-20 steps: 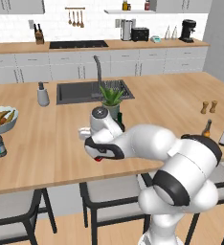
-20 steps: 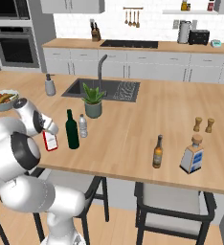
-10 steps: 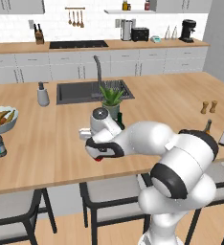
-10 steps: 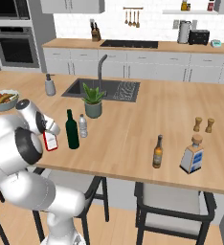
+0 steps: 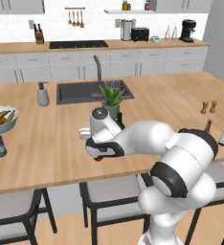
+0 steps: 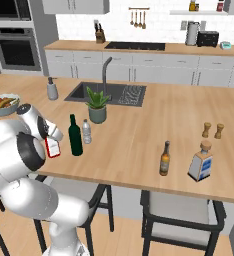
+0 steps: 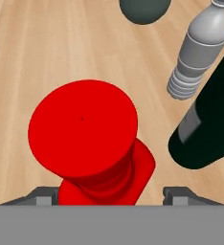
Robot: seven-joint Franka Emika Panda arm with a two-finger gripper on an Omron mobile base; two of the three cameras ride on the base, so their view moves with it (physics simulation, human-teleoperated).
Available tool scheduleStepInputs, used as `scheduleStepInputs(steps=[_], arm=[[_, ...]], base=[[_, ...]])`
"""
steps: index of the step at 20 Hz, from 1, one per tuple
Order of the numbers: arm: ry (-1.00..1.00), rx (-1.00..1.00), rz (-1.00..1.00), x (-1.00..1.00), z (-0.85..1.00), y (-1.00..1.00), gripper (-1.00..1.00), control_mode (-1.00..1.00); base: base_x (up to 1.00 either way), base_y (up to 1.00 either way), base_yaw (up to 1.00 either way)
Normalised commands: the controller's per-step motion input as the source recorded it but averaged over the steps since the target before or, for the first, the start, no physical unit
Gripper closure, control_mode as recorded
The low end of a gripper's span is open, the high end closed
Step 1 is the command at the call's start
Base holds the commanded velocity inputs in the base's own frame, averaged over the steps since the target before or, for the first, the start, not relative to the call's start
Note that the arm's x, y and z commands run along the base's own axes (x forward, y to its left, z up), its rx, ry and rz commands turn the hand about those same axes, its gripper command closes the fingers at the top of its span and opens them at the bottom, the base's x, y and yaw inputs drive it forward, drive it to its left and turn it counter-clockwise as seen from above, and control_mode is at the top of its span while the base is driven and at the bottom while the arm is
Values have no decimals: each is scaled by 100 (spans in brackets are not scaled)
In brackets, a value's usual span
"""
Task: Move the plastic bottles in the middle to the plastics group, and the glass bottles in the middle to the glass group.
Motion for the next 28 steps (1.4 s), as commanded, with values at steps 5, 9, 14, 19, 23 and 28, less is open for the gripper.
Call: scheduleStepInputs(steps=[5,9,14,19,23,28], arm=[[-1,0,0,-10,0,0,100,-100],[-4,1,0,-54,0,-1,100,-100],[-1,3,0,-100,4,-16,100,-100],[1,0,0,-66,25,-50,100,-100],[1,0,0,-32,26,-86,100,-100],[-2,0,0,-4,53,-98,100,-100]], base=[[0,0,0],[0,0,0],[0,0,0],[0,0,0],[0,0,0],[0,0,0]])
